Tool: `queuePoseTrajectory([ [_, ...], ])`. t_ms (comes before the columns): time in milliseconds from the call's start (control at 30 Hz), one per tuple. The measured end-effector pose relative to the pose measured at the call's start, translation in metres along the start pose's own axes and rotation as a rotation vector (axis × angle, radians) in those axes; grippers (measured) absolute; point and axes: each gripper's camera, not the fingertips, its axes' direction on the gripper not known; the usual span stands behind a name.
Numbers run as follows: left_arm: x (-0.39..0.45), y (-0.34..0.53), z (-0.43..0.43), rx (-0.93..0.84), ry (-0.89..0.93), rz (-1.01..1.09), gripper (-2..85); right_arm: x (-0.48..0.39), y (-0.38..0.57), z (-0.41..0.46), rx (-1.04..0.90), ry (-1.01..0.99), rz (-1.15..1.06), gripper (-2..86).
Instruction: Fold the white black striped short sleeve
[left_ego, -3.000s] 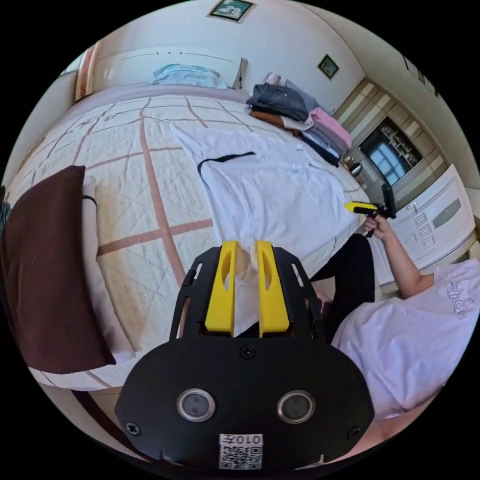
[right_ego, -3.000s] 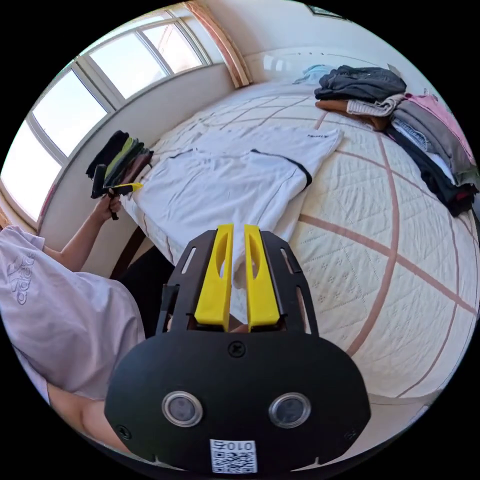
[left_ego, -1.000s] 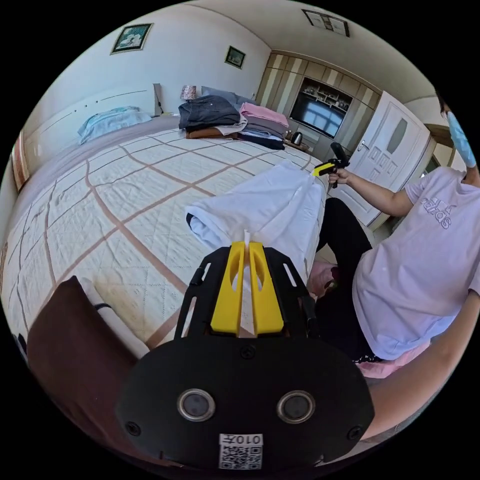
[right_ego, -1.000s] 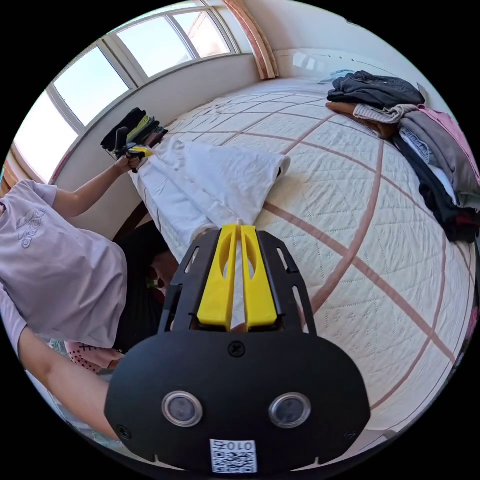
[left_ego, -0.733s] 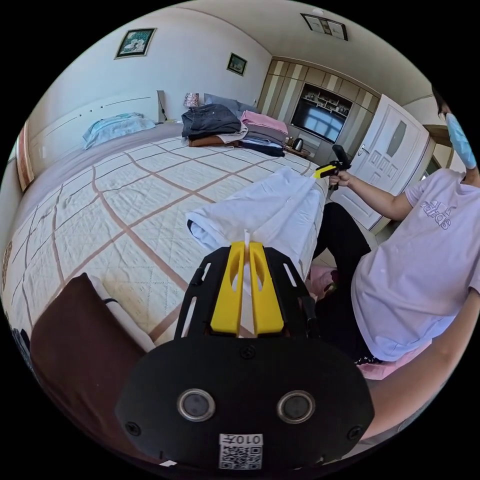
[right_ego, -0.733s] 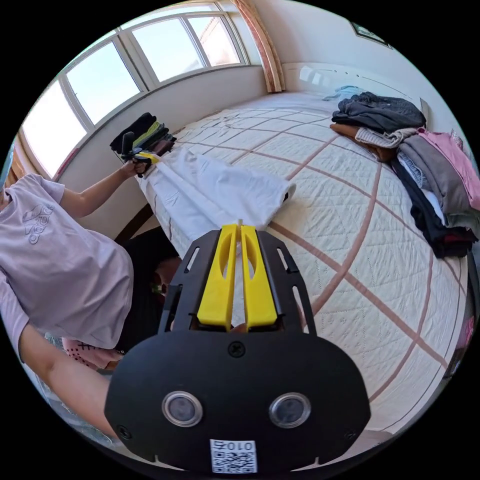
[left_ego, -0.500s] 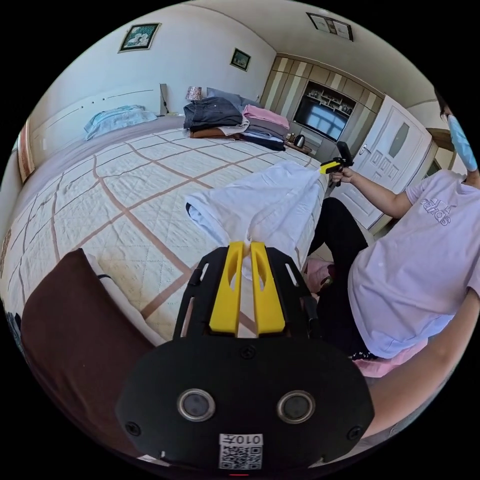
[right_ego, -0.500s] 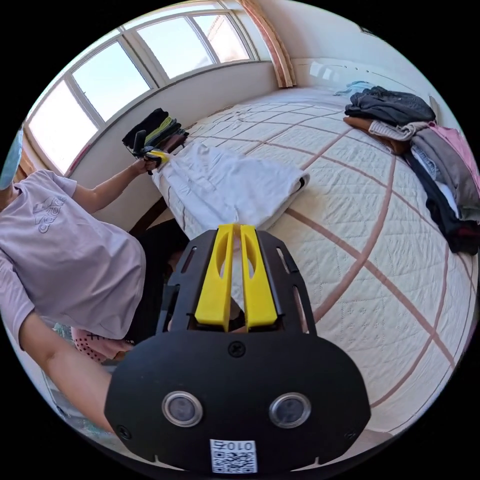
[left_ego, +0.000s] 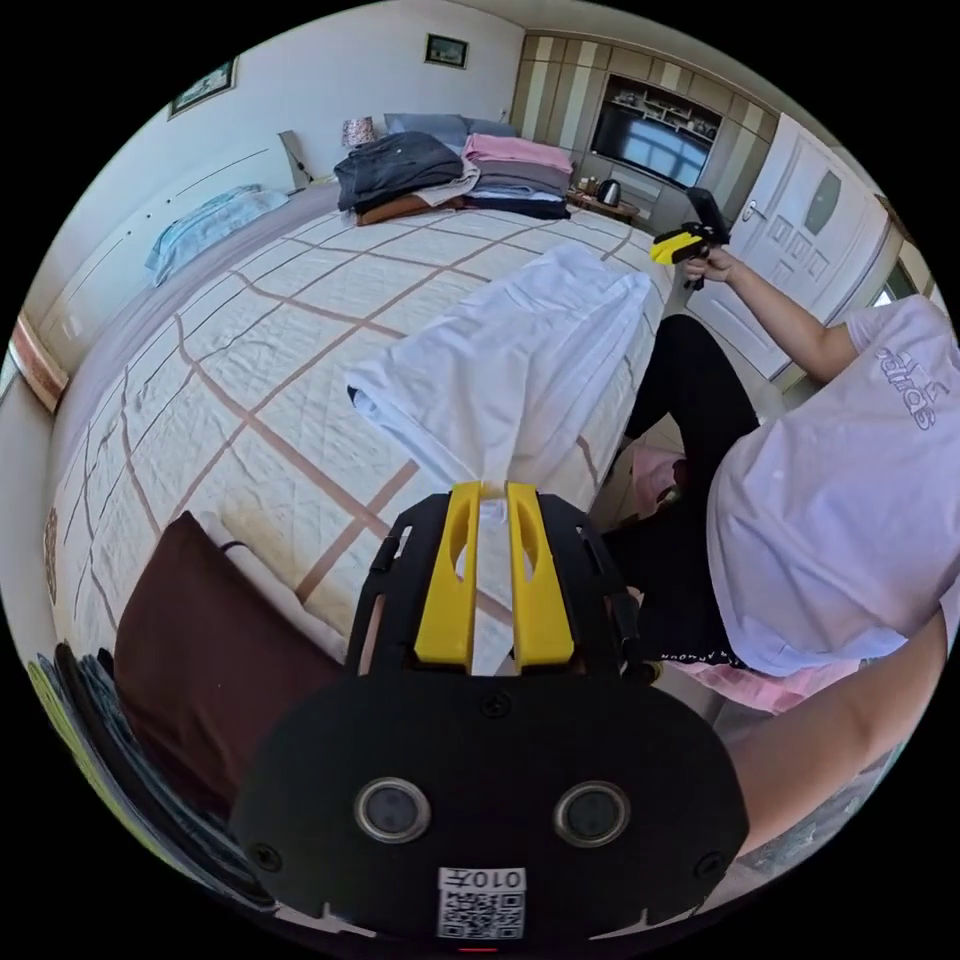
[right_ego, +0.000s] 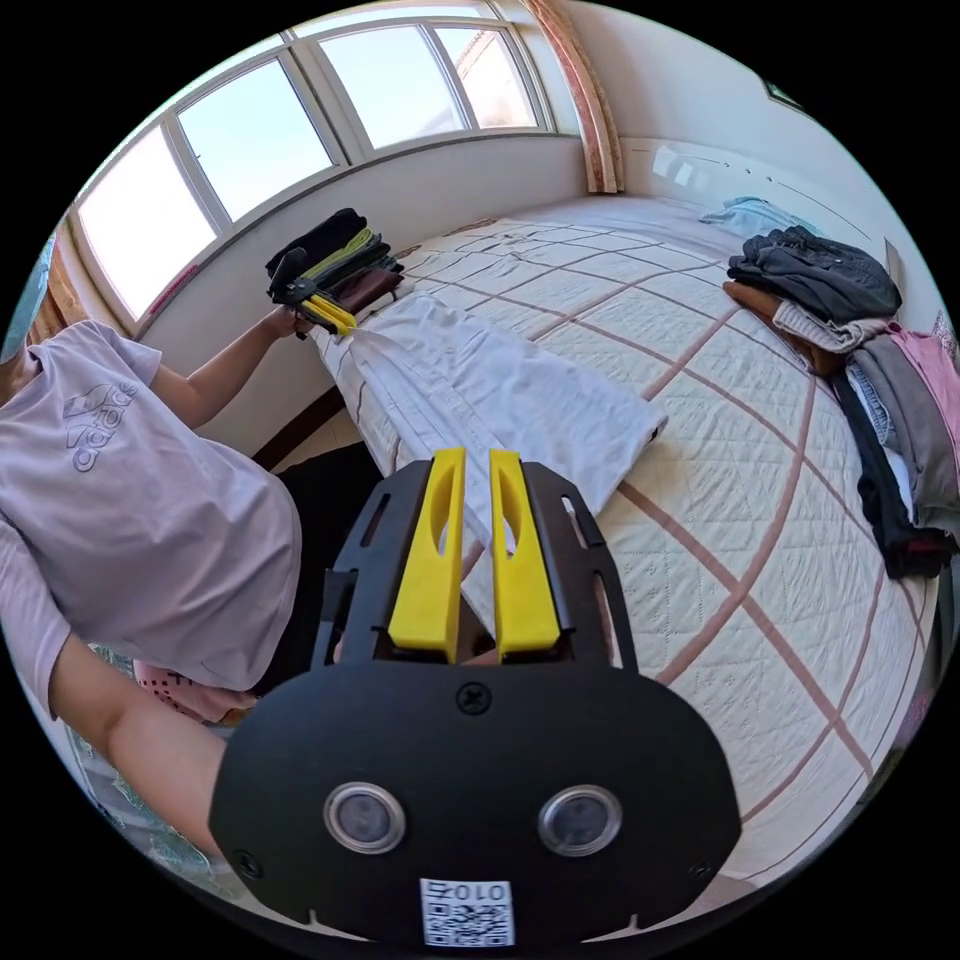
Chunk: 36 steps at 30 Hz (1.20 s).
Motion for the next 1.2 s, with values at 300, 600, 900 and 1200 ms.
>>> queuePoseTrajectory([
  [300,0.007,0.014,-0.035,0.255,0.002,-0.11,5.5,0.009,-0.05,0.1,-0.016,0.034,-0.05,6.4],
  [600,0.022,-0.055,0.02,0.165,0.083,-0.02,5.1,0.016,-0.074,0.213,-0.29,0.082,-0.12,4.8],
  [900,-0.003,0.006,-0.02,0.188,0.103,-0.017,4.6,0.012,-0.003,0.21,-0.191,0.092,-0.105,2.8],
  [1200,-0.065,0.035,-0.034,0.173,0.052,-0.271,5.2,0.034,0.009,0.273,-0.205,0.189,-0.009,4.2],
])
